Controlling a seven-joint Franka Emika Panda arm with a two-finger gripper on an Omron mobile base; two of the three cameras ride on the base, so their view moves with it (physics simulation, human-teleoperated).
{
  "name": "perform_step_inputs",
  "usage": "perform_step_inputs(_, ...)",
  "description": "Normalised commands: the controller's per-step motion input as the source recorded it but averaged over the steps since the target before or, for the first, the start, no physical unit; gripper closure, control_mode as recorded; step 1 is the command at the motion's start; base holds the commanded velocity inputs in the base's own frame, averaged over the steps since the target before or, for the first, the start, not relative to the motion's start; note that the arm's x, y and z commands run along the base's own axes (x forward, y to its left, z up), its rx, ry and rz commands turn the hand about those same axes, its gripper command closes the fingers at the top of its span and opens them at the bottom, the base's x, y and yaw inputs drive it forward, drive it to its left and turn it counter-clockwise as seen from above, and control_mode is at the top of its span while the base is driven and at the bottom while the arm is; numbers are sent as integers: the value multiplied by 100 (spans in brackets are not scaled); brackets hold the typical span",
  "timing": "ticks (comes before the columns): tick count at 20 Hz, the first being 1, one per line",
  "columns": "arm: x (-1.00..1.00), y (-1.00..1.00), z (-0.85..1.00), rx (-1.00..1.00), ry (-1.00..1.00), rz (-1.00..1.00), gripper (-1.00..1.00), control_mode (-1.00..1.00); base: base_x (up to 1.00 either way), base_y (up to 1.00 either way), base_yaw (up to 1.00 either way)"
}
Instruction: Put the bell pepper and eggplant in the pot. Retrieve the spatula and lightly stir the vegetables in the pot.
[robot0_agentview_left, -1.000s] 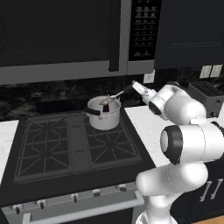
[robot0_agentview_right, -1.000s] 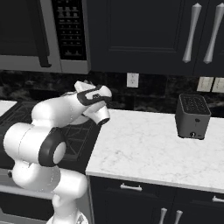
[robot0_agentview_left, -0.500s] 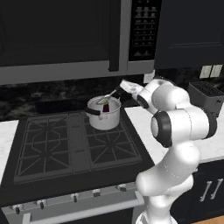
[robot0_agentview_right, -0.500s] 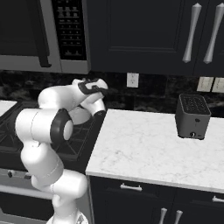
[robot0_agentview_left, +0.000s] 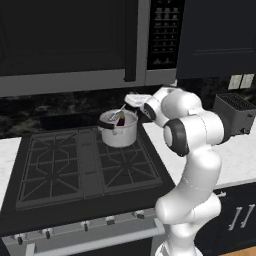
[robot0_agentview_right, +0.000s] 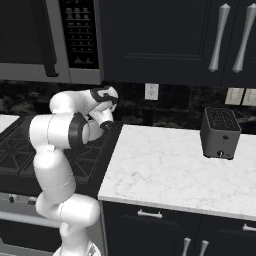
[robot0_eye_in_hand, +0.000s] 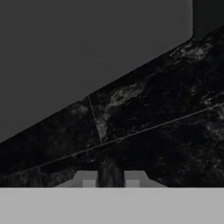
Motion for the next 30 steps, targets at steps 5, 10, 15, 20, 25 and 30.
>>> perform_step_inputs(5, 47, 42, -36, -15, 0, -11, 100, -100, 0, 0, 0)
perform_step_inputs(10, 8, 49, -14, -13, 1, -10, 100, -100, 0, 0, 0)
perform_step_inputs(15, -22, 42, 8, -5, 0, -5, 100, -100, 0, 0, 0)
perform_step_inputs(20, -34, 25, 30, 0, 0, -2, 100, -100, 0, 0, 0)
perform_step_inputs(25, -43, 6, 6, -3, 3, -2, 100, -100, 0, 0, 0)
perform_step_inputs(30, -41, 24, -3, -3, 8, 0, 100, -100, 0, 0, 0)
